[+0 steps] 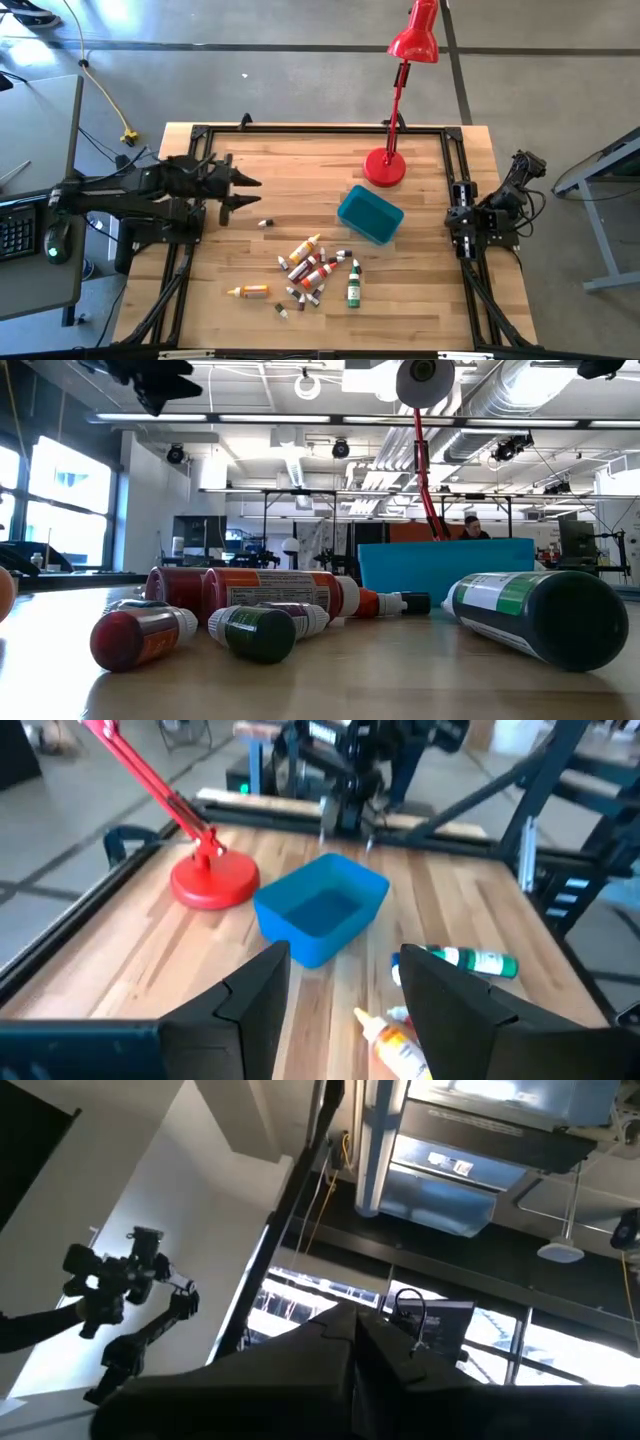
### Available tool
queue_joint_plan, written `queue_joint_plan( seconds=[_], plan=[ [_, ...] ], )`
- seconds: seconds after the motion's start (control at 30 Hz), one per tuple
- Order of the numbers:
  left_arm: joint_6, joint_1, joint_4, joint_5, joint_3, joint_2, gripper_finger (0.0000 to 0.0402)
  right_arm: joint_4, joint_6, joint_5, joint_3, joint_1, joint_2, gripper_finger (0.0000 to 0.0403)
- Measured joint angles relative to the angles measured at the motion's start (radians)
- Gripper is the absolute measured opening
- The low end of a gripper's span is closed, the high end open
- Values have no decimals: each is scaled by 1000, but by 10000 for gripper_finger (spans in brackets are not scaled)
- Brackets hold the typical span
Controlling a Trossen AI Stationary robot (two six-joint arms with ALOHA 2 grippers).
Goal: Pick & Place food coloring
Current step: Put the big yellow food coloring bottle into the blue container
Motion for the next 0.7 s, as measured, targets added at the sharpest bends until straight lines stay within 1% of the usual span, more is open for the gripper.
queue_joint_plan(
  seconds=[0.17,0.23,0.33,0.4,0.5,0.57,0.7],
  plan=[
    [-65,0,-4,1,21,135,188,1,-34,0,0,0,0,0],
    [-68,0,-2,1,23,171,188,1,-32,0,0,0,0,0],
    [-83,0,-6,7,23,213,188,7,-16,-28,0,0,0,0],
    [-87,0,-6,43,23,238,188,16,-18,-48,0,0,0,0],
    [-75,-1,-6,84,23,267,188,38,-49,-37,0,0,0,0],
    [-58,-1,-4,86,23,290,188,36,-15,0,0,0,0,0],
    [-53,-1,-5,50,23,330,188,5,-16,152,0,0,7,0]
  ],
)
